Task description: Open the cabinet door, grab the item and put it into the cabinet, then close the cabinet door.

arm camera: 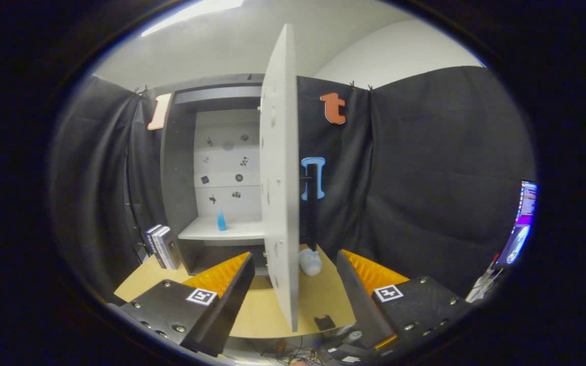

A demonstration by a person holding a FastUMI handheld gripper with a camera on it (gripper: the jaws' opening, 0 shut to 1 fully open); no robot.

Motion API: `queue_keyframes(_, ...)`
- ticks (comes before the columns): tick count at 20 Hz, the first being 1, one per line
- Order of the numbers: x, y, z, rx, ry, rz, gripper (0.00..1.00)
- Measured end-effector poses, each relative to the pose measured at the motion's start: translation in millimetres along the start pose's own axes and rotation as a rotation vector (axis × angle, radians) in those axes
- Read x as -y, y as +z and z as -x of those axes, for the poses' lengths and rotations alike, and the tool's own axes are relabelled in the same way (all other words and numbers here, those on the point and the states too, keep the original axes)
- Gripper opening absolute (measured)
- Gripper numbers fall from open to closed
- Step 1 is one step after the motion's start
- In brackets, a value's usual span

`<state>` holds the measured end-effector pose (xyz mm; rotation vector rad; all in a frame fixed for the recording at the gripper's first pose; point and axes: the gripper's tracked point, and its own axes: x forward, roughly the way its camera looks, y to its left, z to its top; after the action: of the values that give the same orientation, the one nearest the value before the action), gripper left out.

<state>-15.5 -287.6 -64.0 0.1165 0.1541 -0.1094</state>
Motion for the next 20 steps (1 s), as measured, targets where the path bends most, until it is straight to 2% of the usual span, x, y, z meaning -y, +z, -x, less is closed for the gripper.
queue_keyframes(4,29.7,-4.0,-40.2,-0.009,0.020,-0.030,0.97)
queue_keyframes(10,23.1,-6.2,-77.9,-0.022,0.120,-0.087,0.97)
queue_keyframes(15,-5.3,-3.7,-76.0,-0.027,0.209,-0.029,0.98)
queue_keyframes(20,-62.0,-8.8,-71.0,-0.048,0.327,-0.050,0.98)
